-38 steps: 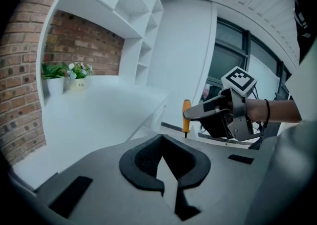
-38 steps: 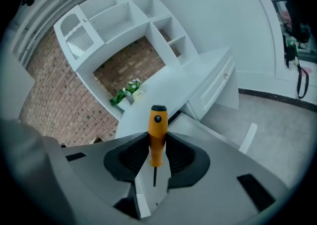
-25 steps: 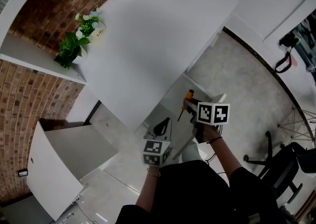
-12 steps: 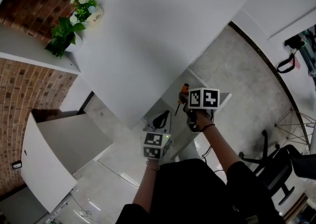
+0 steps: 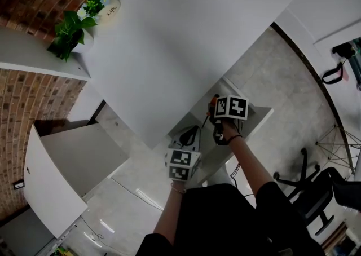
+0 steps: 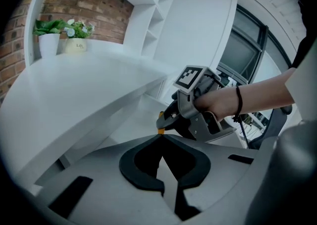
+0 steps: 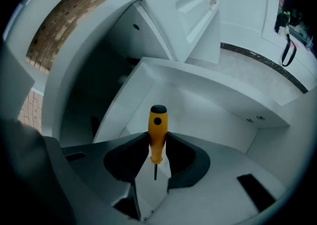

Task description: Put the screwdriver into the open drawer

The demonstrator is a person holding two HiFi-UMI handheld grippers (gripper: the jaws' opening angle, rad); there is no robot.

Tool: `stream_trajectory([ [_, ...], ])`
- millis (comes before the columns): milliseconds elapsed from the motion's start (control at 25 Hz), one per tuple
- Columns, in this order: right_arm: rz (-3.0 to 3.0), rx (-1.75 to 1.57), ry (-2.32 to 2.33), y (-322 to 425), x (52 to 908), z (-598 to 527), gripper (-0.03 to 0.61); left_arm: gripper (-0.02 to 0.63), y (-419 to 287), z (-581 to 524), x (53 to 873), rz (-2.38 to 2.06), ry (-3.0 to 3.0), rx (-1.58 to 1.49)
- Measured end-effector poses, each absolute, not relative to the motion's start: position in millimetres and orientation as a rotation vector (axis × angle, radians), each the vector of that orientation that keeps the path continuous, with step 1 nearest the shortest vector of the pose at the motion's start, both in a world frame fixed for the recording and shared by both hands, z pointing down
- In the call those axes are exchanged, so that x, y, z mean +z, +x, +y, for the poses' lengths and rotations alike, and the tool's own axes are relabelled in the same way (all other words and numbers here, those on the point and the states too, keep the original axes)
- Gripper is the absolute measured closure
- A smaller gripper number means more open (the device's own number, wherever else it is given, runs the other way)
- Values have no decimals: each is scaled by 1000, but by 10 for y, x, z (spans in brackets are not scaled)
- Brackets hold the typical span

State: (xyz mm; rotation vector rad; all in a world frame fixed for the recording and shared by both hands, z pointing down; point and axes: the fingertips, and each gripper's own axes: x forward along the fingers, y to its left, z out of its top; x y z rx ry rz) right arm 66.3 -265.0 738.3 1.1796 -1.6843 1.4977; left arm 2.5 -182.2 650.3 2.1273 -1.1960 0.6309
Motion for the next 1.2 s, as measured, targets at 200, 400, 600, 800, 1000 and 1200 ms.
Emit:
stream_trajectory([
  [200,-1635,1515,1187,665,7581,-2656,471,604,-20,-1834,6611,-1192,2103,638],
  [400,-1590,1534,1192,679,7762,-2672,471,604,-9,-1834,6697,-1184,2084,638],
  [600,-1566,1540,1199,677,7890,-2676,469,604,26,-1833,6753,-1160,2087,650],
  [800,-1555,1517,1219,688,7957,-2675,469,604,43,-1831,6783,-1147,2089,659],
  [1000,-1546,1509,1250,686,7997,-2691,469,604,15,-1841,6799,-1141,2090,667],
  [1200,-1545,1494,1271,689,7994,-2688,469,604,14,-1854,6788,-1146,2087,668],
])
